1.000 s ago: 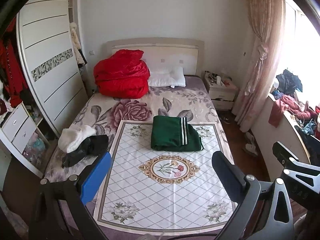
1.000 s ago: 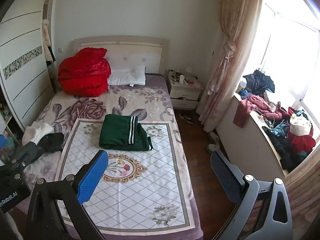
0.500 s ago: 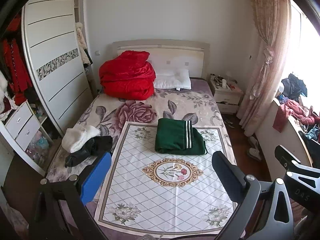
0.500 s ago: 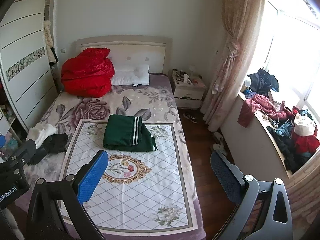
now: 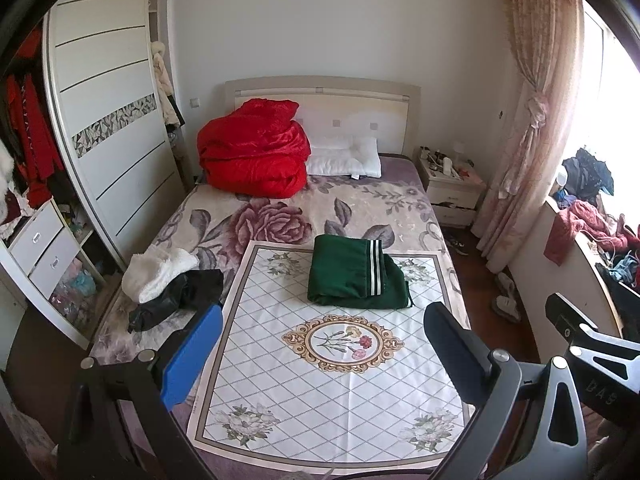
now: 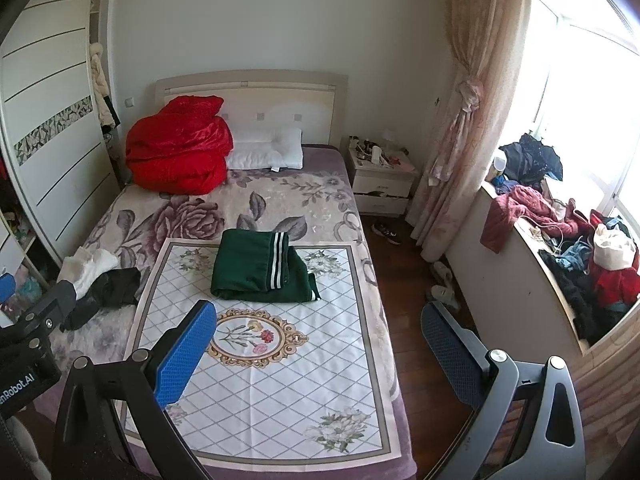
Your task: Fold large clothes
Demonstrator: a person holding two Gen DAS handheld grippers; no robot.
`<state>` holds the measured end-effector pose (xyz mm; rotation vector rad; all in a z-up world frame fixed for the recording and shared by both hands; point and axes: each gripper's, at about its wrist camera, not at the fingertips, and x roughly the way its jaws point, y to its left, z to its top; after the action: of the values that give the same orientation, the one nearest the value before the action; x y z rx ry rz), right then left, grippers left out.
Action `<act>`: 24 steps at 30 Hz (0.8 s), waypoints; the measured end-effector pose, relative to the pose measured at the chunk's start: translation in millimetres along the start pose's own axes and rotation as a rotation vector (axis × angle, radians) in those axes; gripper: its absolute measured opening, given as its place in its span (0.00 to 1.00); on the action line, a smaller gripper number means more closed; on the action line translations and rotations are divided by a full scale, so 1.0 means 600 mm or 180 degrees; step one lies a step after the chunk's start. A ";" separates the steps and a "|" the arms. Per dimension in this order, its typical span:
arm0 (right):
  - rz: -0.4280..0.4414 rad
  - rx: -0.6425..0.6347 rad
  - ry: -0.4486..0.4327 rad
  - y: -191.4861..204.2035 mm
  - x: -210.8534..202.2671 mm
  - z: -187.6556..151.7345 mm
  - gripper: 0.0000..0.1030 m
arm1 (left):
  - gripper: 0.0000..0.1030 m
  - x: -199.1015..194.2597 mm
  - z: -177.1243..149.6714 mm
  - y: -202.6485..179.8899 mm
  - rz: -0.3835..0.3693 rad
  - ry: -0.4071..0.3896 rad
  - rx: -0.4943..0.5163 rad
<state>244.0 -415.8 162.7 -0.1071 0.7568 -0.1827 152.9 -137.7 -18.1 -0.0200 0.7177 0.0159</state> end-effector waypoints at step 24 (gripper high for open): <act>-0.0092 0.0145 -0.0028 0.014 -0.040 -0.033 1.00 | 1.00 -0.009 0.002 -0.006 -0.0015 -0.0015 -0.0010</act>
<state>214.3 -403.6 163.2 -0.0757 0.7421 -0.2268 149.8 -141.1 -13.5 -0.0247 0.7128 0.0127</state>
